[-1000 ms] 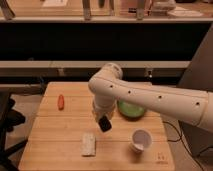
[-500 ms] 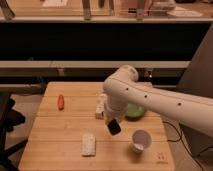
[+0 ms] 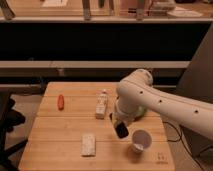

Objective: Place the eraser in the ceramic cup

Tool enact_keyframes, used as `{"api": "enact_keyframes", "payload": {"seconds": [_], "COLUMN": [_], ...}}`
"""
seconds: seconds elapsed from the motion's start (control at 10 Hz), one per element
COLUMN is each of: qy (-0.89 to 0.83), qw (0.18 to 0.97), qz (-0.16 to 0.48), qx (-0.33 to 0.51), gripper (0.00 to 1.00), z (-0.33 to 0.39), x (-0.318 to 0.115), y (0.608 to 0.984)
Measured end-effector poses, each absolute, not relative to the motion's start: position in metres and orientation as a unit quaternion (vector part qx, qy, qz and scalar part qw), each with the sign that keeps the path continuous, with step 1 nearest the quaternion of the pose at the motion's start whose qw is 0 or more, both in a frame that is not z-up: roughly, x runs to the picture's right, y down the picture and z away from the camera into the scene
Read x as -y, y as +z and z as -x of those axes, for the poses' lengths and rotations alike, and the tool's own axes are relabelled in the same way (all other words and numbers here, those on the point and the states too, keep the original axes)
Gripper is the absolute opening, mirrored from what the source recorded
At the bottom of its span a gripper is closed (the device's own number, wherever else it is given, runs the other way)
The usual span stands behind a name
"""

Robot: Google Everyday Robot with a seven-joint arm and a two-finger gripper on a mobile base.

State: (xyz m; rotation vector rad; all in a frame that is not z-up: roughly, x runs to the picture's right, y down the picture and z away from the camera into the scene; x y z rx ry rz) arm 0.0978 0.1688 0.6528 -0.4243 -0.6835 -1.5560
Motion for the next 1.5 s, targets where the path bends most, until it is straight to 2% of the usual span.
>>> {"api": "enact_keyframes", "payload": {"seconds": [1.2,1.3,1.5], "qy": [-0.648,-0.646,-0.641], "qw": [0.667,0.669,0.673], "qz": [0.200,0.200,0.200], "qx": [0.309,0.308,0.308], "gripper": [0.00,0.03,0.16], "z": [-0.131,-0.133,-0.138], "x": [-0.197,-0.198,-0.201], "y": [0.648,0.649,0.648]}}
